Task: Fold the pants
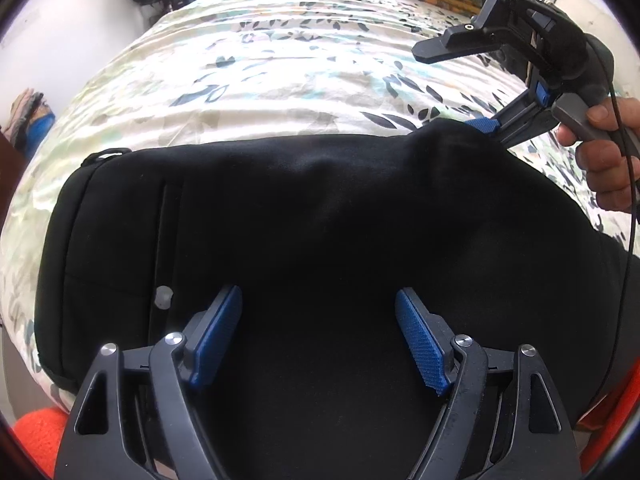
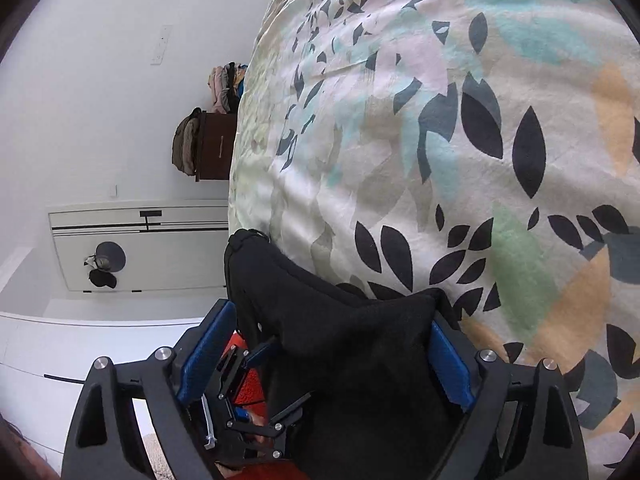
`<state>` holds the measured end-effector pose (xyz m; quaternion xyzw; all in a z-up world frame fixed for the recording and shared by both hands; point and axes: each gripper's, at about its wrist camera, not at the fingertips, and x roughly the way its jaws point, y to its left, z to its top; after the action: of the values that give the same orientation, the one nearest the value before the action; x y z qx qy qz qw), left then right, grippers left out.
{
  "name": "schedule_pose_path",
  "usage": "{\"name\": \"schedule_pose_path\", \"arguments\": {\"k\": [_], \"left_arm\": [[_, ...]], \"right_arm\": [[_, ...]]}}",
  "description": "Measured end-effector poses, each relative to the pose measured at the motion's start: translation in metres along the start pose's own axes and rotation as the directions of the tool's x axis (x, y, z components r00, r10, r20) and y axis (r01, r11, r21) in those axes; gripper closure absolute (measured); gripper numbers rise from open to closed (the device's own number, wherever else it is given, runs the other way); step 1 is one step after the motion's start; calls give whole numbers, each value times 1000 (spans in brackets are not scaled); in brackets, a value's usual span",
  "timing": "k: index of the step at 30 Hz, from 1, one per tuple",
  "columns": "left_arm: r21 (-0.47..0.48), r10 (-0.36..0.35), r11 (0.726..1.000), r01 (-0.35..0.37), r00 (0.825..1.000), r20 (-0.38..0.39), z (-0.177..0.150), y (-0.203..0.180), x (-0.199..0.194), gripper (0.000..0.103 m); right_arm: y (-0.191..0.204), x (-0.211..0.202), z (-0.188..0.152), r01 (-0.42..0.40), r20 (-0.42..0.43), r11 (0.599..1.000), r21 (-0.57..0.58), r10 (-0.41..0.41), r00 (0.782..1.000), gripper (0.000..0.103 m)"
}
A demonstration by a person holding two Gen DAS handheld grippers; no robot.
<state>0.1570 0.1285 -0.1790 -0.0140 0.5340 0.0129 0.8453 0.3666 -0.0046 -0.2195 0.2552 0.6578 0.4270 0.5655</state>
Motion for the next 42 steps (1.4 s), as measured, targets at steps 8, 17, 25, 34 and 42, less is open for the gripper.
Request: {"name": "schedule_pose_path", "arguments": {"k": [8,17,25,34,42], "left_arm": [[-34,-18,999,19,1000,24,4,1,-9,22],[119,-48,992,37,995,93,6,-30,-13,22],[21,42,999,-44,997,64,8,-10,4,22],[75,-10,997,-5,982,188,-9,-29,-47,22],[-181,66,982,-49,994,89,-4,31,-18,22]], "right_arm": [[32,-121,-39,471,383,881,-46,-420,822,17],[21,-116,-258,788,433,616,-11,-707,559,13],[-32,-132,-341,828,412,526,196,-810,417,13],[-23,-151,-349,796,535,552,248,-763,363,0],[-38,-153,-351,765,482,568,304,-784,391,0]]}}
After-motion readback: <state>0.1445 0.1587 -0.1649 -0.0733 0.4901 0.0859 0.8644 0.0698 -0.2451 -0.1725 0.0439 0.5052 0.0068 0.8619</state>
